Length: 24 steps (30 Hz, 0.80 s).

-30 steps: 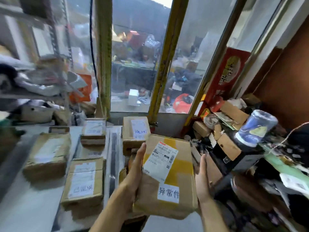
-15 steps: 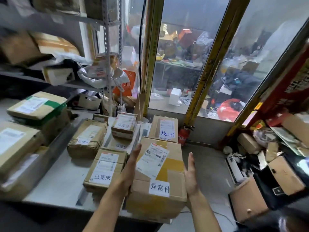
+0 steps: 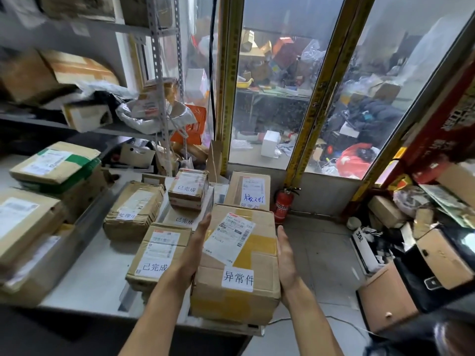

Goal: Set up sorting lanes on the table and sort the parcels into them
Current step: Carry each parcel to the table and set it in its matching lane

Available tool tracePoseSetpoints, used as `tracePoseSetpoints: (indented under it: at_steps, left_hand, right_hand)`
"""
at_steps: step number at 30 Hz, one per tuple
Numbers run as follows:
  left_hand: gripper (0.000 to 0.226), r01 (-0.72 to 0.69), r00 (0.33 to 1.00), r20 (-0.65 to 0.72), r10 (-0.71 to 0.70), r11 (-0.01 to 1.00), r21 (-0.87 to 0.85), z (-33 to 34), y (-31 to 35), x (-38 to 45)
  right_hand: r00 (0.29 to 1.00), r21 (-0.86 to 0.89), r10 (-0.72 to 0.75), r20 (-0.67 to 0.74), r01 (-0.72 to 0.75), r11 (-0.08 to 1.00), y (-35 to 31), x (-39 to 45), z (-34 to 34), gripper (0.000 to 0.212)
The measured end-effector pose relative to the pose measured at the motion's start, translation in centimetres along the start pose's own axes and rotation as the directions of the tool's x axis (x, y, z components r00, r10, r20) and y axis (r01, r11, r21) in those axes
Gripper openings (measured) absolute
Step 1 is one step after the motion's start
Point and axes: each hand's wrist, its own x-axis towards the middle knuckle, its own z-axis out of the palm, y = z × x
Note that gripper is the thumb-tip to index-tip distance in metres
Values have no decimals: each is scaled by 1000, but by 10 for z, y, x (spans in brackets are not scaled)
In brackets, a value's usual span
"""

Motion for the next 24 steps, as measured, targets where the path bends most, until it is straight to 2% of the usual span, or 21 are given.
tracePoseSetpoints:
  at_steps: [3, 5, 8, 11, 12, 16, 21, 22, 24]
  left_hand:
    - [36, 26, 1000, 13, -27, 999, 25, 7, 10, -11]
    - [27, 36, 999, 13, -36, 999, 35, 14, 16, -18]
    - [34, -8, 1000, -10, 9, 997, 79, 11, 11, -11]
    - [79, -37, 999, 11, 36, 994, 105, 11, 9, -3]
    - [83, -35, 999, 14, 34, 994, 106, 11, 9, -1]
    - [66, 23, 998, 57, -26, 998, 59, 13, 7, -2]
    - [78, -7, 999, 36, 3, 994, 112, 15, 6, 0]
    - [74, 8, 1000, 12, -9, 995, 101, 14, 5, 1]
    - [48, 26, 1000, -19, -24, 995, 101, 13, 5, 2]
  right_hand:
    - [999, -37, 28, 44, -27, 999, 12, 11, -9, 70]
    - [998, -45, 29, 57, -26, 999, 12, 11, -9, 68]
    - [995, -29, 23, 93, -20, 999, 10, 11, -10, 73]
    - [997, 8, 29, 68, -30, 1000, 9, 12, -18, 74]
    - [997, 9, 18, 74, -19, 1000, 8, 10, -18, 75]
    - [998, 32, 23, 50, -25, 999, 11, 14, -26, 77]
    - [997, 29, 10, 71, -12, 1000, 10, 14, -25, 73]
    - [997, 20, 7, 75, -9, 1000, 9, 14, -22, 73]
    - [997, 4, -2, 82, 2, 1000, 10, 16, -19, 73]
